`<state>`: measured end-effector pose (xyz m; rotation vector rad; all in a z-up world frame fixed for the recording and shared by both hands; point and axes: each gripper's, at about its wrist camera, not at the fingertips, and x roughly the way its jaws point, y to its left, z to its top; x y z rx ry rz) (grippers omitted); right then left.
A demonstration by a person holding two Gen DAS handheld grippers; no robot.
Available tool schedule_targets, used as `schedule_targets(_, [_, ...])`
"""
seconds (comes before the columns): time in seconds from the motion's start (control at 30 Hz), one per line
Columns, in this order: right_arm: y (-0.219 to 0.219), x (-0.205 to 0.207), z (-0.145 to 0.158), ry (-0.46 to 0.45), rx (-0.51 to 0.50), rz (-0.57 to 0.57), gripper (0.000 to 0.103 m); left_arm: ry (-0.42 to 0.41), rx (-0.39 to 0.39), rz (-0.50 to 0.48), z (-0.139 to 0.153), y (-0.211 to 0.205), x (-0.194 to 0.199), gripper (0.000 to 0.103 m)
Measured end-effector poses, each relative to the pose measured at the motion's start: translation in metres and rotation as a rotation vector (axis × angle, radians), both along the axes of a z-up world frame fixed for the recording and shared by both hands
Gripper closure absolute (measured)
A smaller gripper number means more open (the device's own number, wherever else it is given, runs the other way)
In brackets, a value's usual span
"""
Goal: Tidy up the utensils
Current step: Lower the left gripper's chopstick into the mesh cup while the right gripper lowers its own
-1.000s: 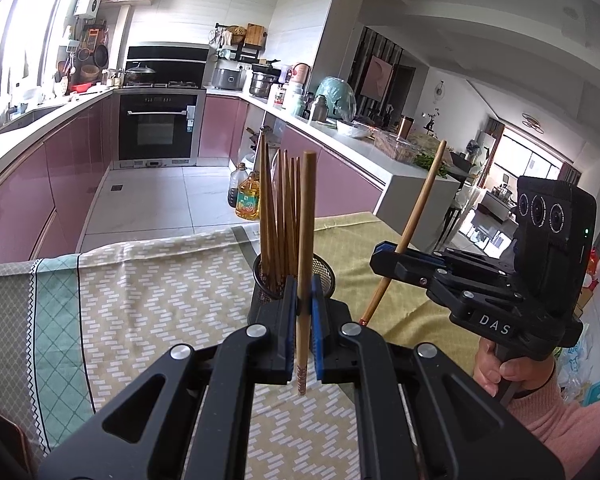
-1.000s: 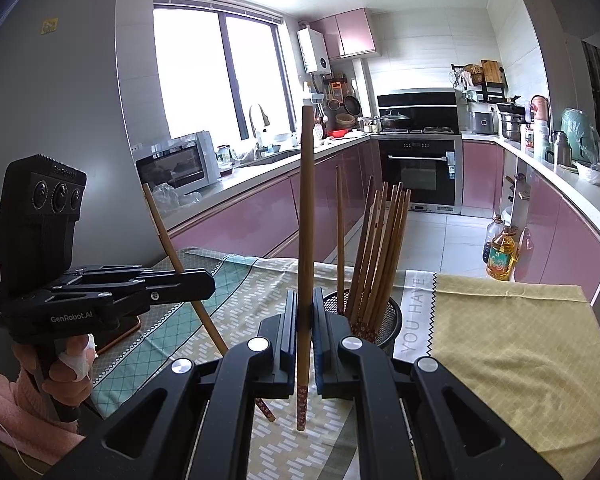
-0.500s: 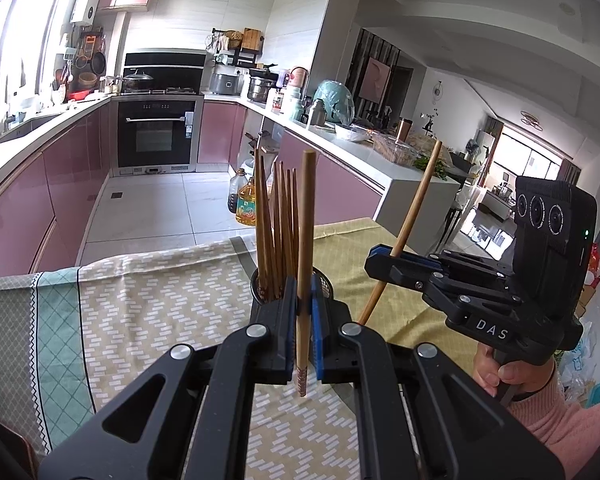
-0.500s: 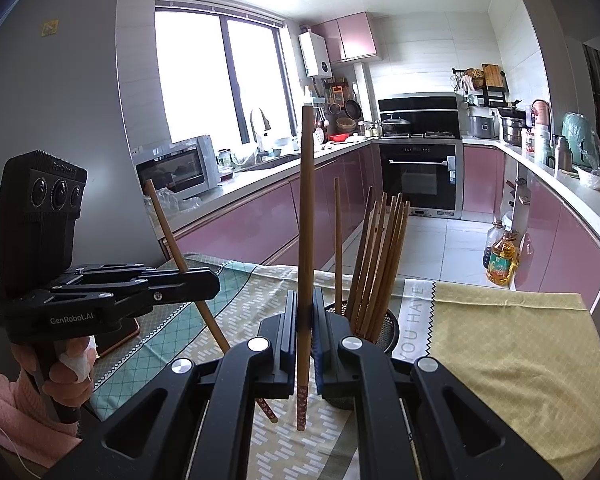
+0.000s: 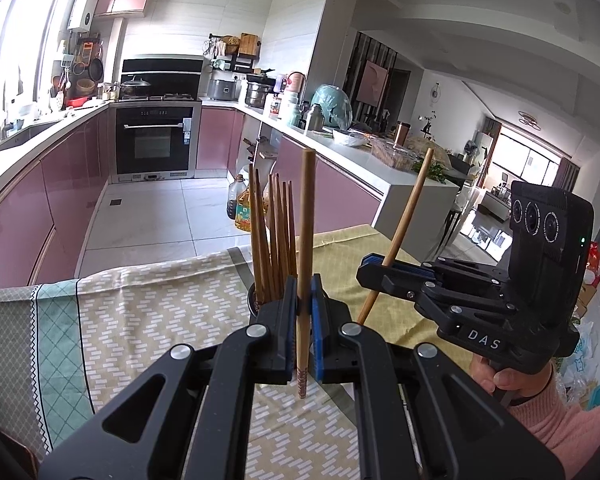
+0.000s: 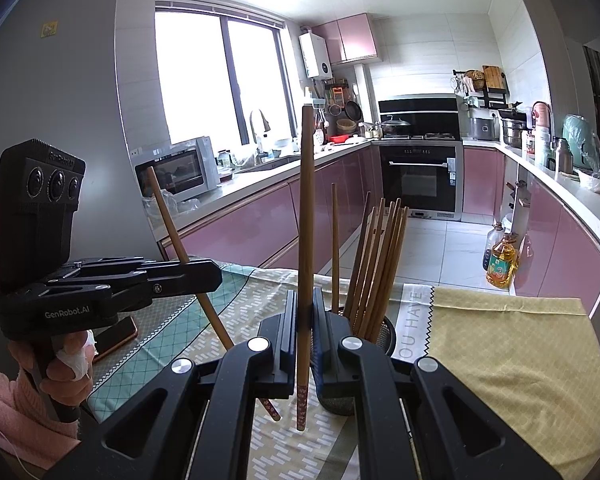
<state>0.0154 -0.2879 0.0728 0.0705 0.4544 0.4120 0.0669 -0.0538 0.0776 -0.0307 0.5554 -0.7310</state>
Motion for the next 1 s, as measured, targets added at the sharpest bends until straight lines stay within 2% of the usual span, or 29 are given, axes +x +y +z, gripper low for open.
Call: schedule_targets(1.0, [-0.001,0.007,0.010,-0.019,-0.004,0.003,0.097,-0.043,-0.012,0.010,0.015,0.000,0.002,0.096])
